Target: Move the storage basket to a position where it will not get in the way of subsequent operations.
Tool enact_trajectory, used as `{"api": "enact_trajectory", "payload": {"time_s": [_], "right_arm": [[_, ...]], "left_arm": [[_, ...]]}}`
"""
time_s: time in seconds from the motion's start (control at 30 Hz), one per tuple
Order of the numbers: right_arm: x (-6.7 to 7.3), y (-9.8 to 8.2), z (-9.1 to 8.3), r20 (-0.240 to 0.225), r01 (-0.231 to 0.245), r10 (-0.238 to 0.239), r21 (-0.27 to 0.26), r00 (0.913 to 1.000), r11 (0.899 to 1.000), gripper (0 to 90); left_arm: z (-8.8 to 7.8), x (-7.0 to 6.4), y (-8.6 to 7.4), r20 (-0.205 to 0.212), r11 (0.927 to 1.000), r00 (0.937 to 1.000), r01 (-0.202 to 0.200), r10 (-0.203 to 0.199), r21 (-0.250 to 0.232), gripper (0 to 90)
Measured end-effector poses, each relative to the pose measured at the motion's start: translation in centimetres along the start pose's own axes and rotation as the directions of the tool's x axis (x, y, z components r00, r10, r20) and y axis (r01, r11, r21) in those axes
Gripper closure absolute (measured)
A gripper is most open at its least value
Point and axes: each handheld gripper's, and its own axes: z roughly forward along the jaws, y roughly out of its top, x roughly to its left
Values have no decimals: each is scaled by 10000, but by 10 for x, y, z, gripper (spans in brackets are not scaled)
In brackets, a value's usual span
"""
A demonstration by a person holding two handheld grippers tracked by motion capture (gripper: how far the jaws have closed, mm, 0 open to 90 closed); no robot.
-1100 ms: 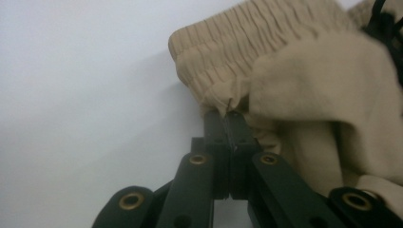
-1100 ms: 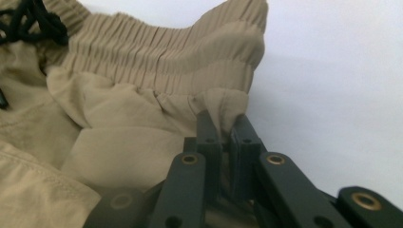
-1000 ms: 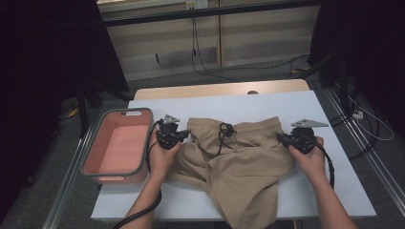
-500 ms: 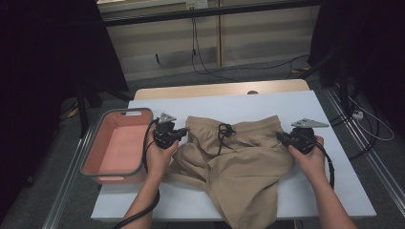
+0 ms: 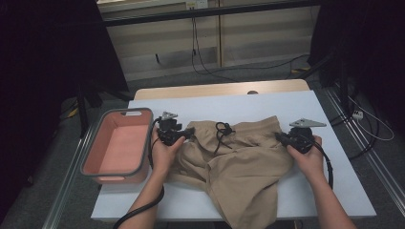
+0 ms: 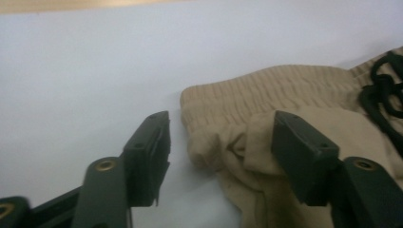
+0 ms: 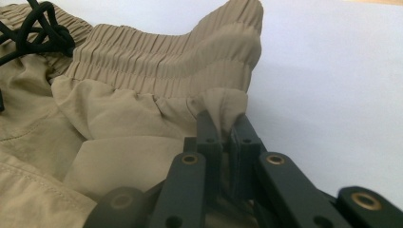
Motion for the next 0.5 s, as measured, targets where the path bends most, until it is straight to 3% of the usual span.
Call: {"api": "enact_trajectory", "payload": {"time_s": [0.03, 0.1, 0.17, 0.2, 0.27, 0.33, 0.5], "right_arm": [[0, 0, 0, -2, 12, -12, 16, 10000, 10000, 858], [0, 0, 0, -17, 15, -15, 22, 10000, 10000, 857], [1, 0, 0, -29, 44, -43, 27, 10000, 10000, 857], [1, 0, 0, -28, 76, -76, 32, 10000, 10000, 857], [1, 0, 0, -25, 91, -91, 43, 10000, 9999, 857], [1, -1, 0, -26, 123, -123, 62, 9999, 9999, 857], [2, -1, 0, -39, 126, -125, 99, 9999, 9999, 857]], "left_arm": [[4, 0, -2, -57, 10000, 10000, -62, 63, 28, 338], [11, 2, -7, -26, 9997, 9998, 215, -215, 92, 296], [17, 3, -10, -32, 9999, 9999, 115, -115, 45, 266], [18, 4, -11, 2, 9996, 9996, 287, -287, 62, 265], [21, 3, -11, 37, 9999, 9999, 128, -129, 99, 269], [22, 1, -11, 74, 9997, 9999, -120, 118, 218, 302], [24, -2, -10, 343, 9988, 9990, -308, 294, 389, 434]]}}
